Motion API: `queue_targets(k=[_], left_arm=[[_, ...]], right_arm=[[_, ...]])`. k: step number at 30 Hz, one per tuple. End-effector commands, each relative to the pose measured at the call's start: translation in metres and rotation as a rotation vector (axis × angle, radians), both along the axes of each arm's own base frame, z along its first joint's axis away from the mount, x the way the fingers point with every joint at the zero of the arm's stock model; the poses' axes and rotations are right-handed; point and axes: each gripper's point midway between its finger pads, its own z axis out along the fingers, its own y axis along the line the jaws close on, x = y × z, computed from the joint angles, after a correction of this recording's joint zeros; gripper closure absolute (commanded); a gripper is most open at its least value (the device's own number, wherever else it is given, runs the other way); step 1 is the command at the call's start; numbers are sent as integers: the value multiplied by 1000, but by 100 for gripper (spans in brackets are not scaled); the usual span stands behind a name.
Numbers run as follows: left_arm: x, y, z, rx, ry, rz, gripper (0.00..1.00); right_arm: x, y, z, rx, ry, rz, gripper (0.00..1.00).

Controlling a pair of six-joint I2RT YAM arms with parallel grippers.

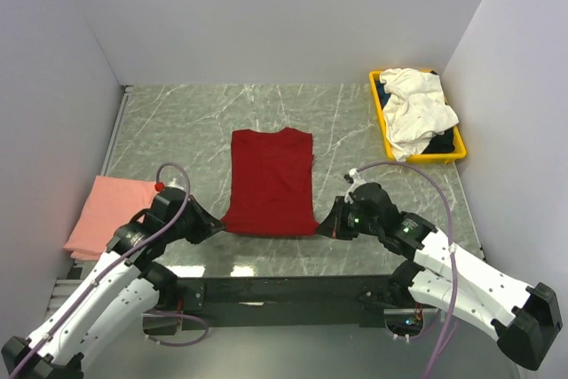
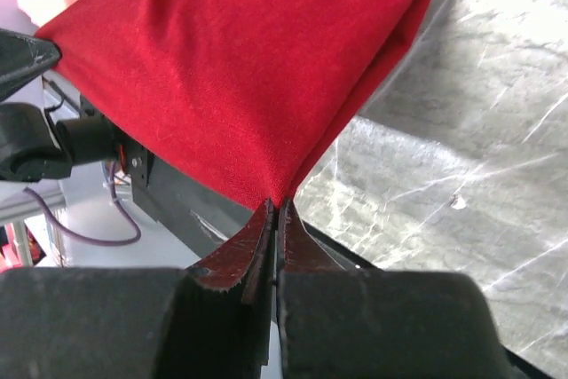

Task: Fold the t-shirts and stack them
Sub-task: Fold the tshirt

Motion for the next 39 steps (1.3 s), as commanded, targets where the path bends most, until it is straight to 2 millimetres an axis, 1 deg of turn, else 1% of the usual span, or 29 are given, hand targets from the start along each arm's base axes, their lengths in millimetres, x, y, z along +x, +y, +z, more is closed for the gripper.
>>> queue_targets(k=[1,4,6,7,8,9,10,12,13,15,18,19,21,23,24,25,27,28,29,30,31,32,33,34,35,36,37,38,39], left_arm=[[-3,9,5,50,-44,-13,99],[3,10,8,66,-55,-3,99],[13,8,19,66,-89,5,99],[19,7,18,82,-83,9,99],[26,3,28,73,-111,5,99],[31,0,29,72,-111,5,99],[39,2,25,107,-98,24,99],[55,-6,37,98,-135,22,99],[61,-9,34,108,-120,22,99],[77,-16,41,107,-143,21,99],[99,-21,56,103,-178,36,99],[108,-24,58,107,-173,36,99],[122,-24,59,95,-170,49,99],[137,-20,67,78,-186,69,99],[143,-20,65,76,-176,74,99],[153,-20,74,68,-201,81,99],[166,-16,69,72,-175,94,99],[174,-16,78,64,-195,97,99],[181,-14,79,69,-199,105,99],[190,-14,72,79,-183,107,99],[198,-16,79,77,-200,100,99],[206,-12,78,81,-195,115,99],[214,-11,66,98,-164,117,99],[224,-11,72,97,-177,119,99],[232,-8,73,98,-182,127,99],[240,-8,61,111,-156,128,99],[251,-5,68,114,-172,138,99],[258,-5,66,114,-167,136,99],[266,-6,53,126,-140,128,99]], right_arm=[[-2,-8,-1,-45,-17,-25,100],[5,-10,0,-84,-35,-32,100],[11,-10,1,-110,-42,-42,100],[17,-8,12,-108,-70,-41,100],[24,-9,15,-124,-83,-57,100],[28,-9,13,-148,-73,-57,100],[36,-7,24,-141,-98,-58,100],[49,-8,29,-138,-103,-76,100],[58,-6,41,-121,-131,-82,100],[76,-6,54,-106,-151,-95,100],[97,-6,59,-99,-146,-108,100],[104,-4,68,-86,-165,-106,100],[121,-2,72,-82,-164,-111,100],[135,-1,69,-85,-147,-119,100],[143,2,75,-70,-159,-119,100],[151,0,77,-60,-156,-128,100],[171,3,79,-61,-157,-140,100],[180,0,80,-60,-156,-150,100],[190,1,69,-71,-122,-151,100],[201,3,78,-58,-135,-156,100],[208,5,77,-56,-131,-158,100],[217,3,76,-52,-121,-166,100],[229,7,73,-44,-106,-169,100],[237,6,73,-39,-102,-175,100],[245,7,63,-40,-74,-179,100],[257,8,71,-26,-94,-189,100],[265,7,70,-29,-89,-199,100],[272,6,69,-29,-84,-207,100],[285,5,64,-22,-64,-215,100]])
